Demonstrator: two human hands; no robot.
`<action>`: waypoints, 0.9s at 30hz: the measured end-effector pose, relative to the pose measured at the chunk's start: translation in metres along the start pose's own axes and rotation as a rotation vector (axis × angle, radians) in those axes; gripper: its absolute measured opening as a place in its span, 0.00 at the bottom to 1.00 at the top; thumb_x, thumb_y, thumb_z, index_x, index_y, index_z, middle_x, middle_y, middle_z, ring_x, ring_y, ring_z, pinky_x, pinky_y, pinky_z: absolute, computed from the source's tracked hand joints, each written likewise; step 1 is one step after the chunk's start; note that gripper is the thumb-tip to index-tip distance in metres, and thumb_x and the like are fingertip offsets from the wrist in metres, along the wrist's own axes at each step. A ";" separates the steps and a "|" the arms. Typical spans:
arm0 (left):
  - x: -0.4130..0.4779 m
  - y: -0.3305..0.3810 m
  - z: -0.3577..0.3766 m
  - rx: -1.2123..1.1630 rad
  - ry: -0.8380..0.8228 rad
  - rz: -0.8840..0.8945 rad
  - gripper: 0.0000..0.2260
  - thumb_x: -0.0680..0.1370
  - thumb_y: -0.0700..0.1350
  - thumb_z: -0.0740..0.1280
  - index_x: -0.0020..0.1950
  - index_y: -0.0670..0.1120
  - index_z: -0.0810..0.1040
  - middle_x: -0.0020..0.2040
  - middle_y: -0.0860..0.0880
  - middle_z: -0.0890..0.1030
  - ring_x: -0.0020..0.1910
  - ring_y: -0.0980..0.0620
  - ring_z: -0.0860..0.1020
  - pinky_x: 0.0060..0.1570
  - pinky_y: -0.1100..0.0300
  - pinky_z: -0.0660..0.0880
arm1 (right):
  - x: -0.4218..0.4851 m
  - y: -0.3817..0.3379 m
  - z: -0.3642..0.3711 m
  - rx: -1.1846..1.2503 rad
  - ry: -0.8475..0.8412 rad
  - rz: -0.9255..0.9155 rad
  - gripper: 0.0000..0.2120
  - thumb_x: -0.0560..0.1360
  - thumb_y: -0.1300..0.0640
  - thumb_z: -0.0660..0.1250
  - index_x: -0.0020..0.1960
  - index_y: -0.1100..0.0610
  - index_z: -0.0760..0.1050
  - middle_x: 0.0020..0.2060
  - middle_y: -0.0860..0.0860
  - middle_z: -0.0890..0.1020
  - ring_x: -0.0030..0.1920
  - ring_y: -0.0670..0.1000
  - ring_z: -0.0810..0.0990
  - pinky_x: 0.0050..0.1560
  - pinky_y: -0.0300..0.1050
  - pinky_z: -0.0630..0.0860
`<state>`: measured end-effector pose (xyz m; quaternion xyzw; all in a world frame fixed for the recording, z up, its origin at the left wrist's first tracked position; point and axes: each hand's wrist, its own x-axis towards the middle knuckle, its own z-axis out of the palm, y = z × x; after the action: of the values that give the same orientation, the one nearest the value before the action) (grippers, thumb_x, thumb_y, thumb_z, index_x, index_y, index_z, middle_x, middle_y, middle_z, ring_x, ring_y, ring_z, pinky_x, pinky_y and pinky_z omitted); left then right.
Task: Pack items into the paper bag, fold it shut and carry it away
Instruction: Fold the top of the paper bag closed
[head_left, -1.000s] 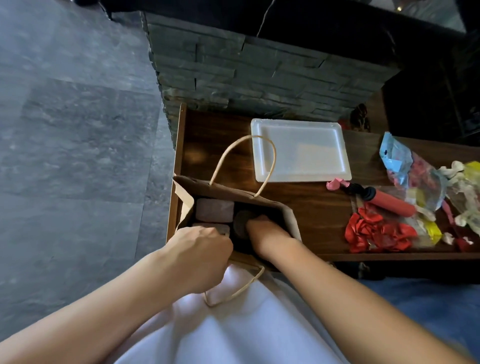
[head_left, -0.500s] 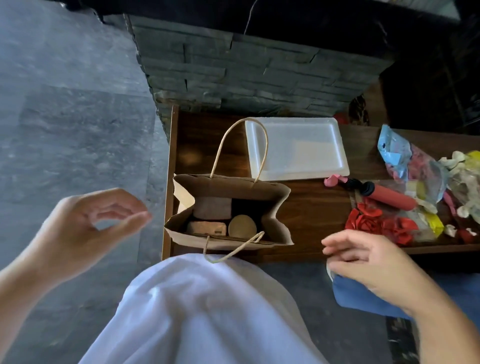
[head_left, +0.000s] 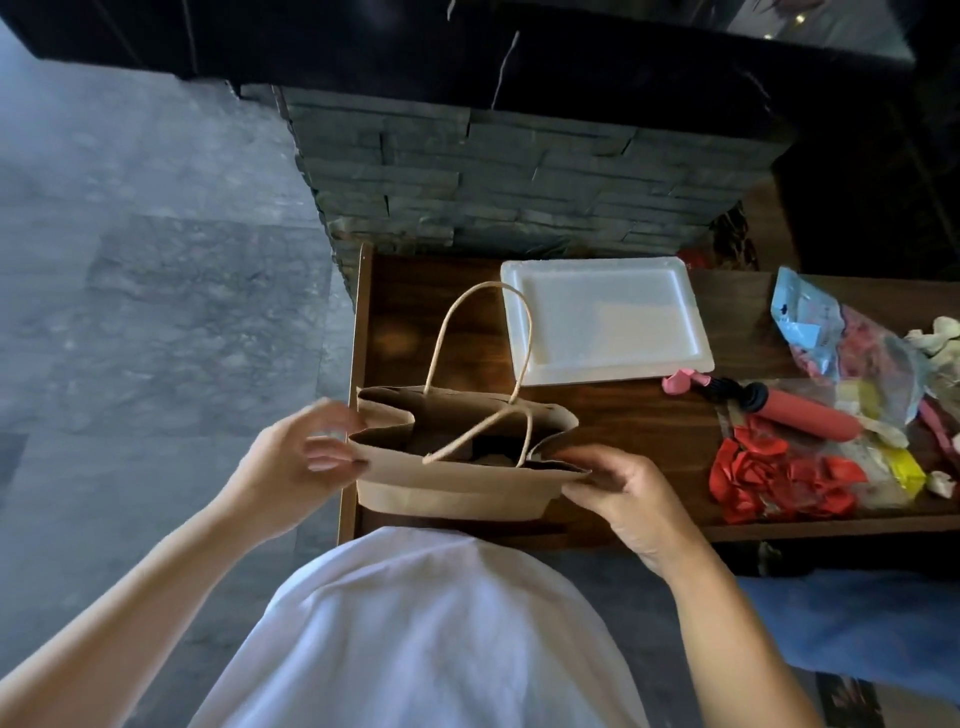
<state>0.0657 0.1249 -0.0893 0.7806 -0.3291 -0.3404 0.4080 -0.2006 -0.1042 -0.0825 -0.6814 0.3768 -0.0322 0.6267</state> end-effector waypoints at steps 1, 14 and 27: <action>0.002 -0.005 -0.002 -0.093 0.017 -0.041 0.22 0.67 0.36 0.77 0.52 0.59 0.77 0.53 0.58 0.81 0.44 0.55 0.85 0.43 0.63 0.81 | 0.001 0.001 -0.001 0.026 0.029 -0.008 0.27 0.70 0.65 0.74 0.61 0.38 0.78 0.58 0.43 0.83 0.62 0.47 0.80 0.59 0.44 0.77; 0.023 -0.016 0.045 0.535 0.187 0.023 0.22 0.71 0.48 0.71 0.64 0.58 0.73 0.65 0.49 0.71 0.59 0.47 0.72 0.55 0.53 0.73 | 0.033 0.006 0.069 -0.792 0.444 -0.126 0.28 0.66 0.48 0.77 0.65 0.46 0.75 0.55 0.50 0.75 0.56 0.54 0.73 0.55 0.55 0.73; 0.017 -0.046 0.049 0.375 0.059 0.265 0.04 0.68 0.50 0.76 0.42 0.56 0.87 0.60 0.54 0.80 0.61 0.51 0.73 0.58 0.51 0.72 | 0.043 0.027 0.073 -0.790 0.196 -0.314 0.06 0.66 0.57 0.78 0.42 0.50 0.87 0.38 0.47 0.84 0.43 0.53 0.78 0.44 0.52 0.76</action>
<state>0.0468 0.1122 -0.1539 0.8023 -0.4740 -0.1941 0.3064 -0.1454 -0.0655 -0.1399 -0.9115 0.3097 -0.0450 0.2669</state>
